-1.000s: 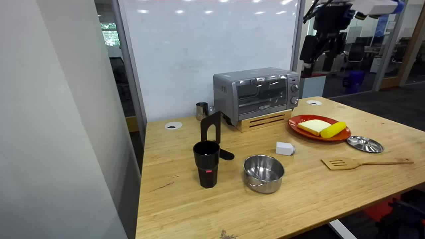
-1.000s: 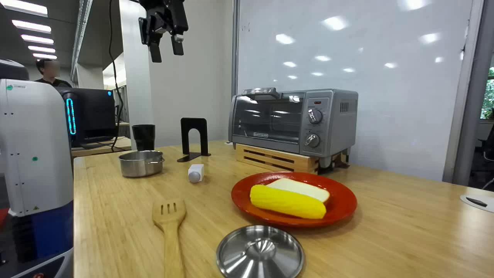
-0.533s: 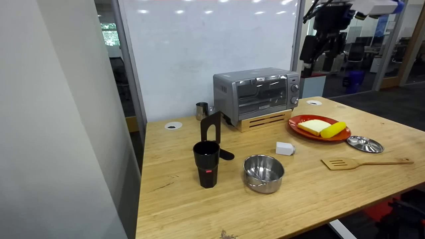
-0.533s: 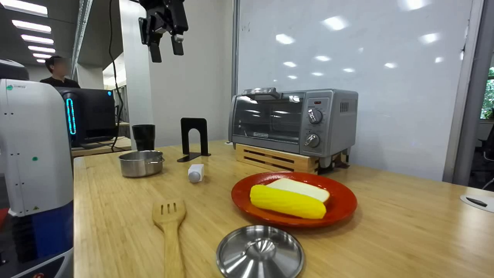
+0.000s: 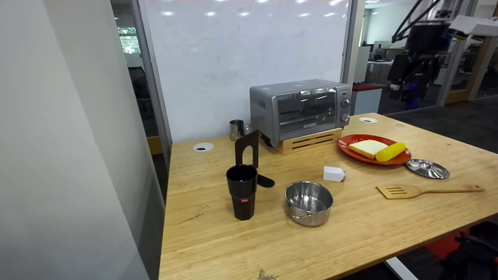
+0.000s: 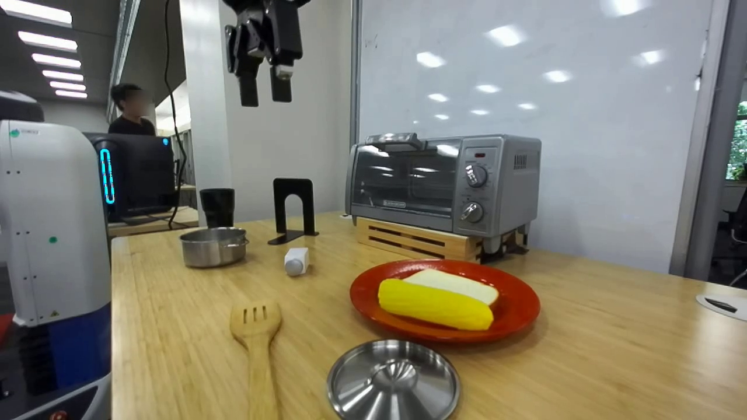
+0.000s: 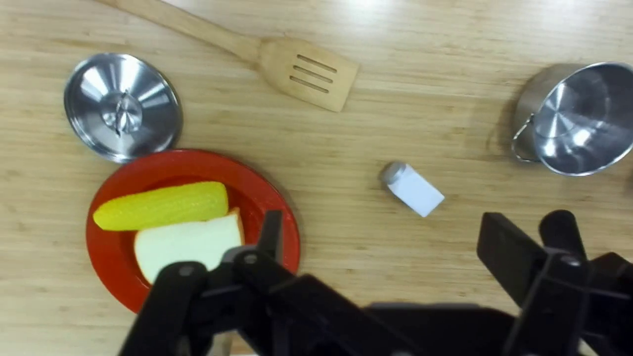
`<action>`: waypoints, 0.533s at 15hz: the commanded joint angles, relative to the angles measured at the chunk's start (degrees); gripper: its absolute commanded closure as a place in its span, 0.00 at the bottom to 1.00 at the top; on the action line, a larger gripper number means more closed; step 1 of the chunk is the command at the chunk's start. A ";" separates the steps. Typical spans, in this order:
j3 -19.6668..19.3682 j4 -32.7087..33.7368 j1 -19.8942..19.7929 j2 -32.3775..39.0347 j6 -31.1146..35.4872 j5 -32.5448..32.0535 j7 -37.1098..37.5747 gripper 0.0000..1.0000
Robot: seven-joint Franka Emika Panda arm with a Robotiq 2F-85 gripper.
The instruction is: Pick the lid and cover the pot
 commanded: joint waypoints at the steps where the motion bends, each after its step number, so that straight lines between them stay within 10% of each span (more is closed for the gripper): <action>1: -5.48 -10.09 -6.41 -7.32 5.10 0.63 -3.34 0.00; 8: -14.91 -15.01 -15.76 -0.53 21.03 -0.54 -9.04 0.00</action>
